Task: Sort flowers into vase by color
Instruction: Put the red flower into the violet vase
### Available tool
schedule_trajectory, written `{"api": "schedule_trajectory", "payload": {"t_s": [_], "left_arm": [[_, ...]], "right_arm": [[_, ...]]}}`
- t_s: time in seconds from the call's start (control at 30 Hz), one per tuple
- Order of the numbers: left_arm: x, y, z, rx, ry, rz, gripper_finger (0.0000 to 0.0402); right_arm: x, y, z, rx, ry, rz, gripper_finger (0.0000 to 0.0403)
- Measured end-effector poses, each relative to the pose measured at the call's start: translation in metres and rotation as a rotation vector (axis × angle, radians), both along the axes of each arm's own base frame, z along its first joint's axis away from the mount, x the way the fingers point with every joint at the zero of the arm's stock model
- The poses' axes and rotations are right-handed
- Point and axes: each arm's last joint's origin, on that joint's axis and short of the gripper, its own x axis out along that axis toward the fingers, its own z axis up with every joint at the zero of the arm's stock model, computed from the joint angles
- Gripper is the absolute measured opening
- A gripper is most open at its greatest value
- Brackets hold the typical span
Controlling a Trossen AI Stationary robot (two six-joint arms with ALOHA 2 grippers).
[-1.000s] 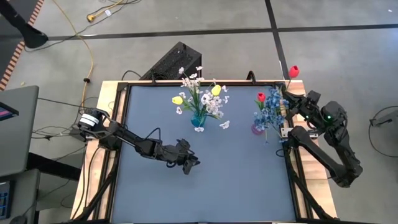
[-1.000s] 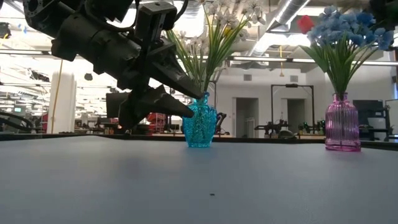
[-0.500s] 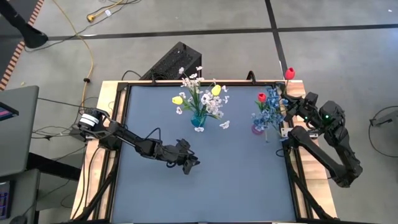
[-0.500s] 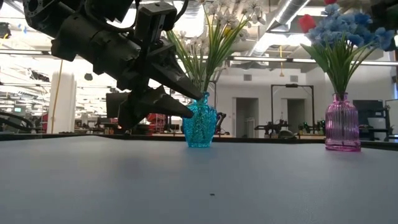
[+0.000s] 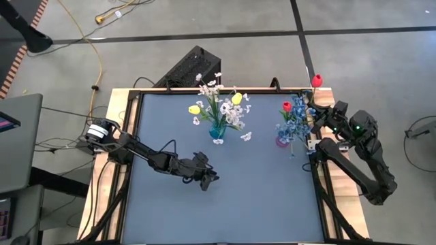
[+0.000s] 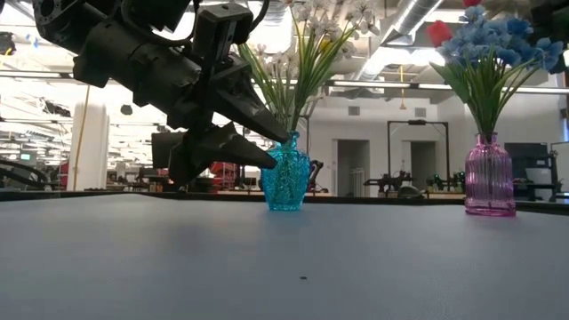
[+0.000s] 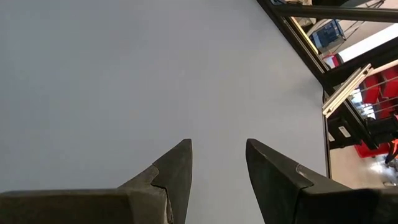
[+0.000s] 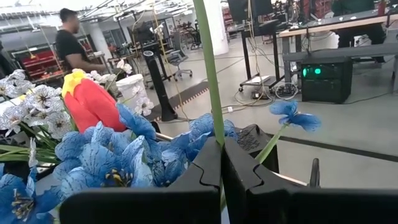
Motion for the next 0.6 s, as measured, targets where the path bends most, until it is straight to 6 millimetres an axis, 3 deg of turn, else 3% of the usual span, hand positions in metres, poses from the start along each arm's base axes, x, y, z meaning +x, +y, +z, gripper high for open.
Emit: {"api": "schedule_trajectory", "payload": {"t_s": [0.6], "left_arm": [[-0.001, -0.002, 0.0, -0.015, 0.001, 0.0, 0.0139]], "right_arm": [[0.006, -0.005, -0.013, 0.065, 0.01, 0.051, 0.0024]]}}
